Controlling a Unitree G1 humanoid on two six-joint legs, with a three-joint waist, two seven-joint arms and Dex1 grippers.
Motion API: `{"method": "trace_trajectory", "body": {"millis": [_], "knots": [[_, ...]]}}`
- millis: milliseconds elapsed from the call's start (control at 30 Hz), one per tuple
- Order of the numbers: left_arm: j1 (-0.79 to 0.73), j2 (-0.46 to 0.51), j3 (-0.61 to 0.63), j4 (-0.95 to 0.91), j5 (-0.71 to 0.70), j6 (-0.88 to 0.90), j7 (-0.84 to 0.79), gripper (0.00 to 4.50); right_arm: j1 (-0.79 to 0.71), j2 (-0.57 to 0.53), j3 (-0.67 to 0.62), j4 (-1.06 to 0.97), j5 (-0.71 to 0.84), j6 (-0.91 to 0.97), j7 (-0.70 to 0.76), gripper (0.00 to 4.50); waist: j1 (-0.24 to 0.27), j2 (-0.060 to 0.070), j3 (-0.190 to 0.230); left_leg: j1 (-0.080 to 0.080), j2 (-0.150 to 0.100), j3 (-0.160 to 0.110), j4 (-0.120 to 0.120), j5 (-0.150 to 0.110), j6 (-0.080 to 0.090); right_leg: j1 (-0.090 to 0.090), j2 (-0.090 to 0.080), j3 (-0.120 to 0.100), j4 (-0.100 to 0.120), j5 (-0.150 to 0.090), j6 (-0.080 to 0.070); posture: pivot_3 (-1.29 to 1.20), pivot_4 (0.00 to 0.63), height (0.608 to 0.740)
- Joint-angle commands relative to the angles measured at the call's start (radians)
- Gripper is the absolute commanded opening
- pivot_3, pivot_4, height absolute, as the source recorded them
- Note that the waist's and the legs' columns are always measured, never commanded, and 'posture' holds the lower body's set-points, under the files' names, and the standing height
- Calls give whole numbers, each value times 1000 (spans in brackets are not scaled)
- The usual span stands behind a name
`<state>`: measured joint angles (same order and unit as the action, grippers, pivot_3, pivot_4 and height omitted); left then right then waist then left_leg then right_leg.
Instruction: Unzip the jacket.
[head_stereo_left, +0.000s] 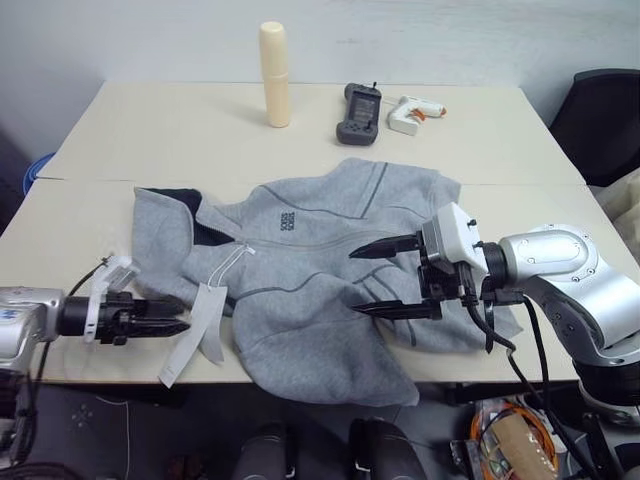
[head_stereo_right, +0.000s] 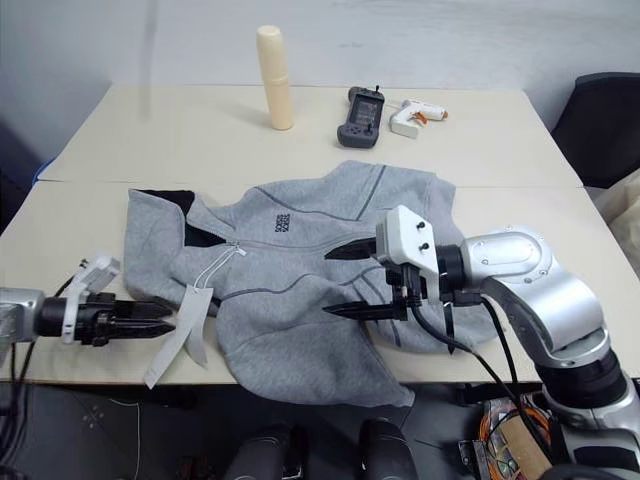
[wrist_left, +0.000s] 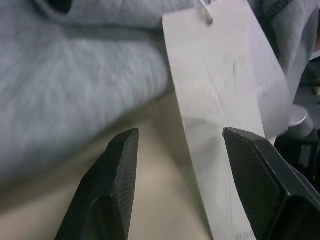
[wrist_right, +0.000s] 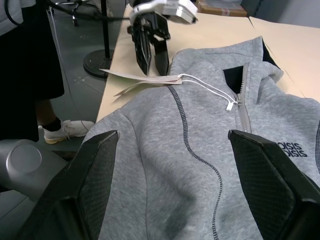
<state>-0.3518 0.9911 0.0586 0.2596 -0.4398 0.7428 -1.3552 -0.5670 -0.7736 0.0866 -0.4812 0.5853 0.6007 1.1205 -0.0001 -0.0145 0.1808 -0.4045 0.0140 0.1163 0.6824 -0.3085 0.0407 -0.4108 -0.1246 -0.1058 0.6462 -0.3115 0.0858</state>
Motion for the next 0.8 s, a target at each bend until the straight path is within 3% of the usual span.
{"method": "trace_trajectory", "body": {"millis": [33, 233, 433, 533, 767, 800], "knots": [[-46, -35, -40, 4, -32, 54, -43, 2810, -2, -23, -40, -51, 27, 13, -12, 3658, -2, 0, 0, 0, 0, 0, 0, 0, 0, 0, 0, 0, 0, 0, 0, 0, 150, 740], [-22, -42, -83, -77, -81, 134, -100, 2810, 7, -38, -56, -72, 35, 33, -37, 3658, -8, 0, 0, 0, 2, 1, 0, 0, 0, -1, 3, 1, 0, 0, 0, 0, 150, 740], [22, -57, -33, -113, -119, 174, -58, 2810, 25, -36, -57, -88, 28, 31, -71, 3658, -5, 0, 0, 0, 2, 1, 0, 0, 0, -1, 2, 2, -1, 0, 0, 0, 150, 740], [13, -72, 4, -104, -143, 202, -26, 2225, 32, -32, -54, -94, 27, 28, -85, 3658, -2, 0, 0, 0, 1, 1, 0, 0, 0, 0, 0, 1, -1, 0, 0, 0, 150, 740], [38, -28, 47, -154, -207, 250, -53, 48, 20, -29, -47, -79, 23, 14, -86, 3658, -4, 0, 0, 0, 1, 0, 0, 0, 0, 0, 0, 1, -1, 0, 0, 0, 150, 740], [42, -25, 49, -161, -214, 254, -52, 20, 20, -29, -47, -79, 24, 13, -86, 3658, -4, 0, 0, 0, 1, 0, 0, 0, 0, 0, 0, 1, -1, 0, 0, 0, 150, 740]]}}
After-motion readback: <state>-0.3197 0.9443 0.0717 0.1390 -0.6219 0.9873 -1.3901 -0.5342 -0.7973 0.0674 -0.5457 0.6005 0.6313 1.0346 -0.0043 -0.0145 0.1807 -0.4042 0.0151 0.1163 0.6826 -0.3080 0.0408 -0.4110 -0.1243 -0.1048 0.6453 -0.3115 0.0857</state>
